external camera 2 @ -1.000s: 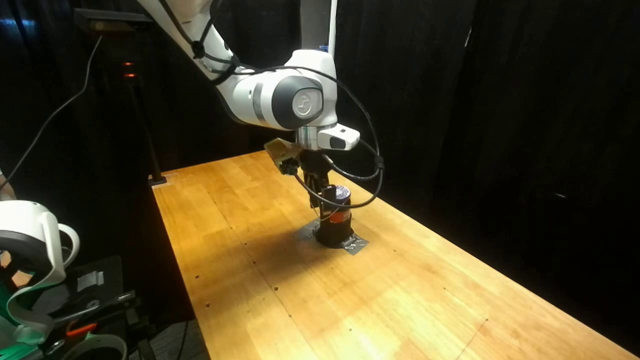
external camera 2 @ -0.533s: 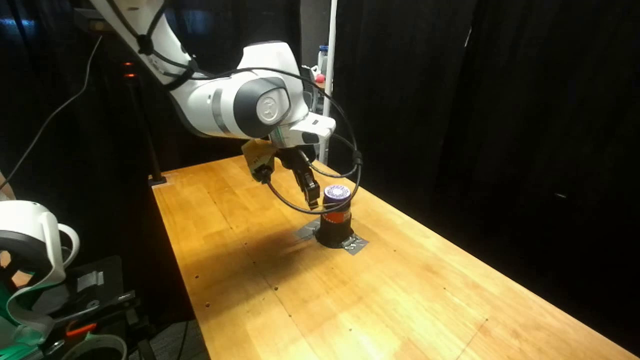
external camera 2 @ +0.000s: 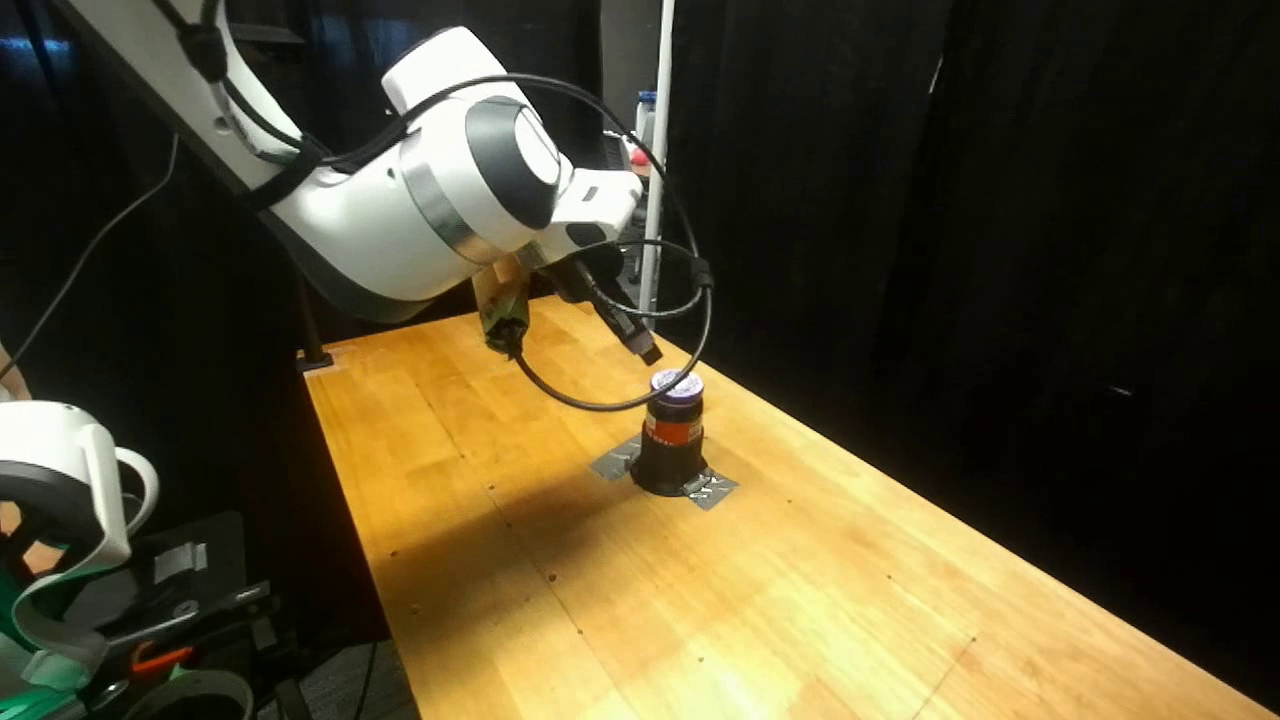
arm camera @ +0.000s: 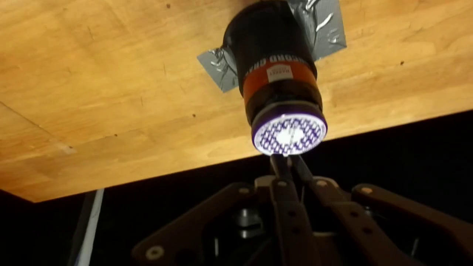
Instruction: Put the rubber band around the cup
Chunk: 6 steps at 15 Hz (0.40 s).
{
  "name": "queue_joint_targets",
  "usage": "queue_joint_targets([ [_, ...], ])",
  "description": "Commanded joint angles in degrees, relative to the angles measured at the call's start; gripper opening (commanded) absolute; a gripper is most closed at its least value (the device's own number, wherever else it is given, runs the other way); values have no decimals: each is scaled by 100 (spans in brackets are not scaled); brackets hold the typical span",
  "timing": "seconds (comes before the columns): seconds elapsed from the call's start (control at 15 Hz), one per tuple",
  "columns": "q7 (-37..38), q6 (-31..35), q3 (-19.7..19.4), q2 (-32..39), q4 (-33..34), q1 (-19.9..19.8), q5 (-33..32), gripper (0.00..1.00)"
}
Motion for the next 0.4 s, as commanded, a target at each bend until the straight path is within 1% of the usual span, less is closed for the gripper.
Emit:
queue_joint_targets([
  [0.0,1548,311,-1185,217,427,1129,-1201,9],
  [0.07,1971,159,-1153,138,299,1224,-1599,32],
  [0.13,1860,142,-1008,-16,12,1226,-1521,35],
  [0.2,1693,123,-828,-117,-269,1194,-1364,36],
  [0.27,1259,125,-574,-225,-611,1088,-980,41],
  [0.33,991,-27,-367,-290,-848,1042,-728,50],
])
